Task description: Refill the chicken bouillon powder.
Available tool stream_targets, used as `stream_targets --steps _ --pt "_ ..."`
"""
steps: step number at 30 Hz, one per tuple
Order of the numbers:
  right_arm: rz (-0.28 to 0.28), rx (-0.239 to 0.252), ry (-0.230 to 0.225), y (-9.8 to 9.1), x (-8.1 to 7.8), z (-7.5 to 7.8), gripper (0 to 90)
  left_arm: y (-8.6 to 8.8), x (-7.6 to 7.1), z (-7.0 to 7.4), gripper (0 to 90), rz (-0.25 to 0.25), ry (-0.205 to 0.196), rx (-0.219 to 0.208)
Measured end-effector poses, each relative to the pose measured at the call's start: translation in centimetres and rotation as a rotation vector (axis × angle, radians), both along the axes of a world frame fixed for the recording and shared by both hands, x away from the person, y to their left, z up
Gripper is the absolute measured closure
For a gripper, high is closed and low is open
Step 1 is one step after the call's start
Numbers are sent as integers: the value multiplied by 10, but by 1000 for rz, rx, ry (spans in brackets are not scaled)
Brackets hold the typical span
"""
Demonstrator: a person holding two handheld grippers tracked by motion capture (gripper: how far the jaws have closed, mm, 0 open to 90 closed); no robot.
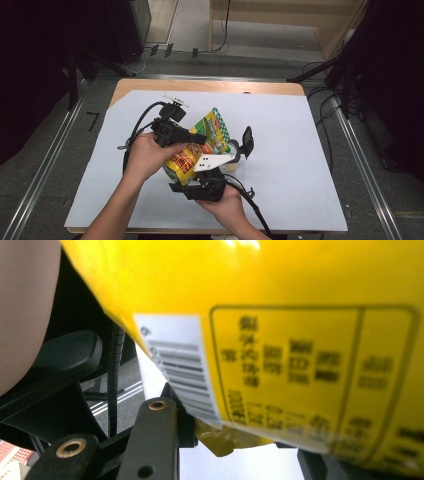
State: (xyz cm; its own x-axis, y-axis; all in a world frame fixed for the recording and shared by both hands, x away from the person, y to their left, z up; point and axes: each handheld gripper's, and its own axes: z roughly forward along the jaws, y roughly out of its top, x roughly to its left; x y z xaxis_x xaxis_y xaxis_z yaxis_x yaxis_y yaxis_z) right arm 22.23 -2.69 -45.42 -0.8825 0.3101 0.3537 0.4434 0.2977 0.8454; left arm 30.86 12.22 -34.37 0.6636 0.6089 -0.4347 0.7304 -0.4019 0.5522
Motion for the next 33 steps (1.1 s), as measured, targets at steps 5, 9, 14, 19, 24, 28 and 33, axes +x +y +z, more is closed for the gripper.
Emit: stream_targets --steps 5,9,14,19,24,28,33 --pt "1 0 5 0 1 0 646 5 6 -5 799 24 74 -68" --pt "1 8 7 0 2 2 644 9 11 -9 794 63 132 -117" --pt "4 11 13 1 3 2 643 8 13 -10 790 64 166 -134" --pt "12 8 15 3 4 1 653 6 14 -12 784 59 192 -161" --pt "16 9 12 6 4 0 660 6 15 -13 778 64 204 -170" --pt "14 11 7 7 5 1 660 5 13 -11 771 84 190 -161" --pt "-9 -13 -19 9 3 2 631 5 12 -10 775 111 175 -128"
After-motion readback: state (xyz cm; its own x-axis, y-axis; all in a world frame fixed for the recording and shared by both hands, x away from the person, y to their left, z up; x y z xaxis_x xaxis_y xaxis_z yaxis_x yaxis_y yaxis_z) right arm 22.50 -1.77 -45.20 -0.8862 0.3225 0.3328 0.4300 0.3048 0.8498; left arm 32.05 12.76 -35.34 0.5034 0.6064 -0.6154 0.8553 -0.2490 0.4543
